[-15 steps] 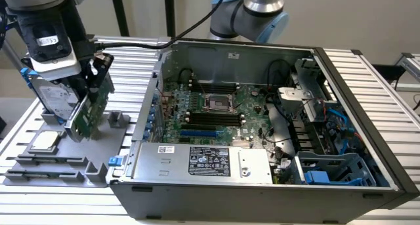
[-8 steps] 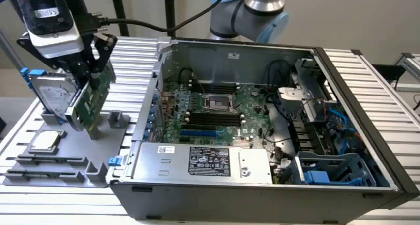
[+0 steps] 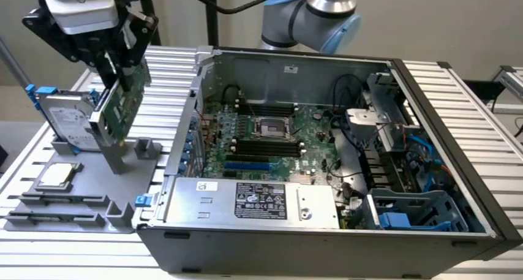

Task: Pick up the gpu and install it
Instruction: 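Pick up the gpu and move the gpu toward the slot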

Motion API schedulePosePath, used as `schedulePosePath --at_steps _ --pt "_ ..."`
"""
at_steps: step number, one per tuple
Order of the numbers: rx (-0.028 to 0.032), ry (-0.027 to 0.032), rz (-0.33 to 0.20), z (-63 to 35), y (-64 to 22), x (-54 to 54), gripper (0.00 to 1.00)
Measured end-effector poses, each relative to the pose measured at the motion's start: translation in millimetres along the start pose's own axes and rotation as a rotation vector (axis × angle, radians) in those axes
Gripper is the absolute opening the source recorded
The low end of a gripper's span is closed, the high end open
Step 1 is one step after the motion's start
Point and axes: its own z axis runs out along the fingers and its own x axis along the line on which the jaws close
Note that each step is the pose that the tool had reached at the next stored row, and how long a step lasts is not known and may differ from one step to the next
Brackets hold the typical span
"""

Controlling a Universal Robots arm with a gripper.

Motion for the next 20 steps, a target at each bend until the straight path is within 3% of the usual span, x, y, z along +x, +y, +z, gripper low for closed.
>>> schedulePosePath --at_steps 9,20 --pt "-0.0117 0.0048 0.000 -23.6 1.8 -41.0 0.27" --pt "-0.0251 0.0067 0.000 -30.5 2.8 -90.9 0.27"
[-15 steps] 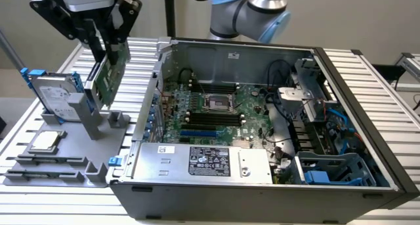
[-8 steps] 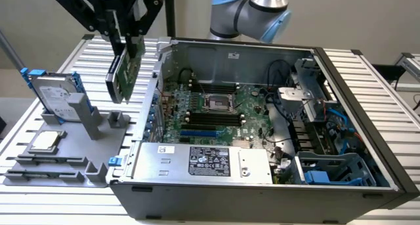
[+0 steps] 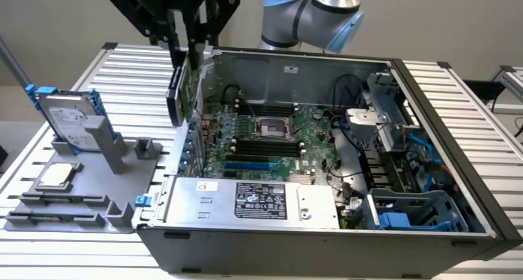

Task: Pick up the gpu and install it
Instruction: 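Pick up the gpu and move the gpu toward the slot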

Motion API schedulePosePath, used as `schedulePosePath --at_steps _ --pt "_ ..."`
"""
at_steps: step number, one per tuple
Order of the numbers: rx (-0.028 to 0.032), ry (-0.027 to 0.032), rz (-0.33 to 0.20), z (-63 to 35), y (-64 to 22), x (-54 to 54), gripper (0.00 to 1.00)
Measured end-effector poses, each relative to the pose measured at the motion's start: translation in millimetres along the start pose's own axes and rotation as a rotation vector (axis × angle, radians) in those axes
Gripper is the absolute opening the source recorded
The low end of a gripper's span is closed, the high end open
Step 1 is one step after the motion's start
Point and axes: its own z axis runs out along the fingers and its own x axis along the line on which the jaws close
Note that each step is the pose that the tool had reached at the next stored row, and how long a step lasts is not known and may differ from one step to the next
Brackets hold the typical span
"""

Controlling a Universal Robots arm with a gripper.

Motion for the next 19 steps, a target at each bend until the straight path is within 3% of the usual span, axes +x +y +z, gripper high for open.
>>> schedulePosePath --at_steps 5,19 --pt "-0.0007 0.0001 0.000 1.2 0.8 -22.9 0.27" --pt "-0.0008 0.0007 0.000 20.4 8.2 -86.5 0.27"
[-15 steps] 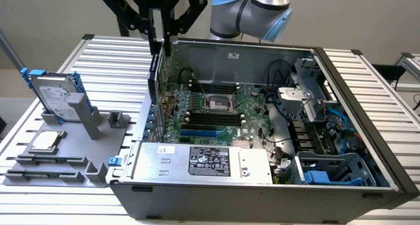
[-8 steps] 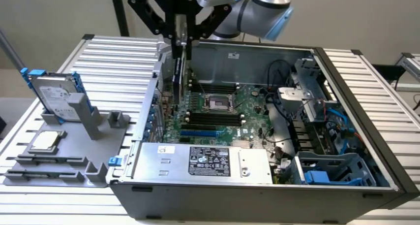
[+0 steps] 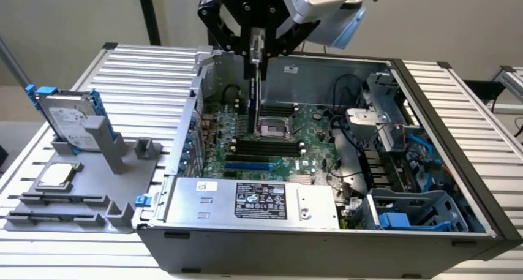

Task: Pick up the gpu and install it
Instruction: 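Pick up the gpu and move the gpu toward the slot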

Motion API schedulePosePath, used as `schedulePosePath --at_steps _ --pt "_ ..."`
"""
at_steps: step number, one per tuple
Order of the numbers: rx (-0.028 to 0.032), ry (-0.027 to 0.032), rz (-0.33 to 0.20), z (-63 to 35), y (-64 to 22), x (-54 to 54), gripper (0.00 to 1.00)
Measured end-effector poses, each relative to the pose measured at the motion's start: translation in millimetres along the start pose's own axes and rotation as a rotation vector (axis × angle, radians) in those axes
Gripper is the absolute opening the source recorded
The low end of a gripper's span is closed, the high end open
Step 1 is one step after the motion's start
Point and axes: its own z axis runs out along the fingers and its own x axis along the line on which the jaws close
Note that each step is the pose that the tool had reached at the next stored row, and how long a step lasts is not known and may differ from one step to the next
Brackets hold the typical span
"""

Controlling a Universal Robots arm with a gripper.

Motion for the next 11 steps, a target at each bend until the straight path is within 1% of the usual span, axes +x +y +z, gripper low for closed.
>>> schedulePosePath --at_steps 5,11 --pt "0.0001 0.0000 0.000 8.5 3.2 -22.7 0.27" --pt "0.0009 0.0001 0.000 20.0 10.4 -49.0 0.27"
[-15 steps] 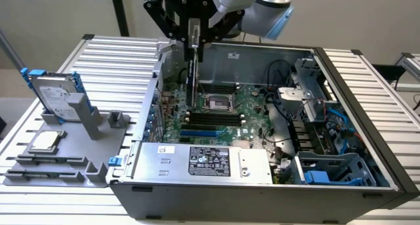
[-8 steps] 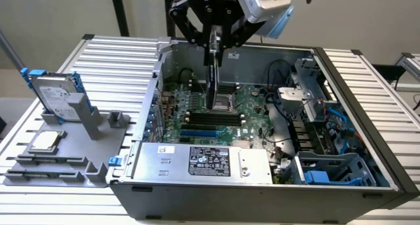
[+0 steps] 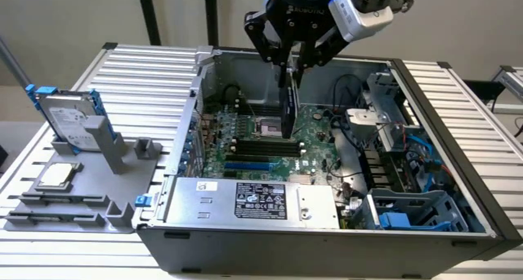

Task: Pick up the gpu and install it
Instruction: 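Pick up the gpu and move the gpu toward the slot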

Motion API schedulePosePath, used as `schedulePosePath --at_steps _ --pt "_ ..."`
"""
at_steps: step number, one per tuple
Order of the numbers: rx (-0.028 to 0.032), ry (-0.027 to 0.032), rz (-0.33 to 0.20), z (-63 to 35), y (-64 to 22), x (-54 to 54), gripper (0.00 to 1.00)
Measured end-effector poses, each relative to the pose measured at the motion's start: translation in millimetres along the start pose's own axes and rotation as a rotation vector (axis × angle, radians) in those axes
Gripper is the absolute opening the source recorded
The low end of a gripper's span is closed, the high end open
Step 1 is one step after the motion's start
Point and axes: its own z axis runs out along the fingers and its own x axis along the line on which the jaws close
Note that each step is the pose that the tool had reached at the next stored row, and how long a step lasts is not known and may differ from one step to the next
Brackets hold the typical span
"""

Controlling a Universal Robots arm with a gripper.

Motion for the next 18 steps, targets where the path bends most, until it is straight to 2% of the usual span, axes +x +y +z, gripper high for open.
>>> schedulePosePath --at_steps 7,12,18 --pt "0.0000 0.0000 -0.001 13.5 10.9 -21.8 0.27" --pt "0.0004 0.0001 -0.001 23.2 23.0 -25.6 0.27" --pt "0.0013 0.0001 -0.001 23.5 23.2 -25.9 0.27"
